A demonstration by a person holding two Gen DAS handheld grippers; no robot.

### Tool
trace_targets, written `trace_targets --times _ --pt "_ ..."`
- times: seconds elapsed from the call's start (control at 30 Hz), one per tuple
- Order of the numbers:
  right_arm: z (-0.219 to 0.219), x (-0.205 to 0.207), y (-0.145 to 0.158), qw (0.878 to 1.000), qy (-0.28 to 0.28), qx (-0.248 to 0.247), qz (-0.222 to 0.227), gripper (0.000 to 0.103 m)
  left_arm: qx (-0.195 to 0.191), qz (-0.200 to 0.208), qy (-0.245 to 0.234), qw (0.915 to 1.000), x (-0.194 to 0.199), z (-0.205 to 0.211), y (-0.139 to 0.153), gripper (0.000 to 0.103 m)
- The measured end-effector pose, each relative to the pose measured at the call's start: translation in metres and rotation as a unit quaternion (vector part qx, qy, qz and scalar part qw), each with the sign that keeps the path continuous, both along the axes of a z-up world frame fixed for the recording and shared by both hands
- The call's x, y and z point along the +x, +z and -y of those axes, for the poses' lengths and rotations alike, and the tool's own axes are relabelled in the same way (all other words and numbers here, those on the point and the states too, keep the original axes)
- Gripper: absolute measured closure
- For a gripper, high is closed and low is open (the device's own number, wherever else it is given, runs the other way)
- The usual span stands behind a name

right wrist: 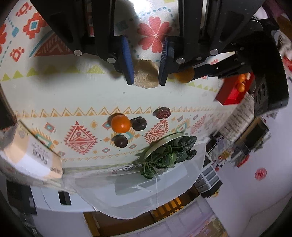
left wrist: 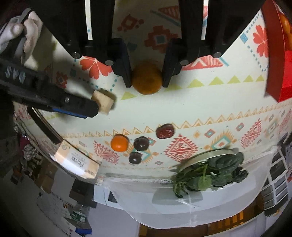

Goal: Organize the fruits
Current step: 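Carry the orange over the red tray with the left tool while the right tool carries the rice cake there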

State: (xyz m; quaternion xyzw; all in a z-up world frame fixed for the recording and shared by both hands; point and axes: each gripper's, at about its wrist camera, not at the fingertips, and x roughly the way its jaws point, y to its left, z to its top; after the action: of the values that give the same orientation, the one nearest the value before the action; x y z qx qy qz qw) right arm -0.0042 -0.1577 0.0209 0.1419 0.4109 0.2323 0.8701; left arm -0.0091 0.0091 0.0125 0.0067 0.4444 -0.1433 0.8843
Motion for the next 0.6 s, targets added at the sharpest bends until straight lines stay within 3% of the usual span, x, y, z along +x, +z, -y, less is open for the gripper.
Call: trace_targets --times 0.13,0.27,0.43,0.53,0.6 --pt "0.02 0.006 -0.006 0.998 -0.018 0.055 -0.023 0.077 -0.026 0.012 0.023 0.9993 -0.016 -0.022 0.013 0.071" --pt "0.028 0.009 -0.009 0.997 -0.031 0.071 -0.029 0.08 -0.059 0.019 0.052 0.9967 -0.036 -0.052 0.024 0.071" --pt "0.006 0.006 -0.002 1.0 -0.008 0.022 -0.002 0.079 -0.09 0.024 0.087 0.9918 -0.059 -0.09 0.031 0.071" --pt "-0.013 0.005 -0.001 0.999 -0.004 -0.032 0.014 0.066 -0.103 0.031 0.101 0.9891 -0.071 -0.107 0.036 0.071" --pt "-0.022 0.005 0.001 0.998 -0.011 -0.064 0.025 0.063 -0.11 0.039 0.109 0.9872 -0.08 -0.118 0.04 0.071"
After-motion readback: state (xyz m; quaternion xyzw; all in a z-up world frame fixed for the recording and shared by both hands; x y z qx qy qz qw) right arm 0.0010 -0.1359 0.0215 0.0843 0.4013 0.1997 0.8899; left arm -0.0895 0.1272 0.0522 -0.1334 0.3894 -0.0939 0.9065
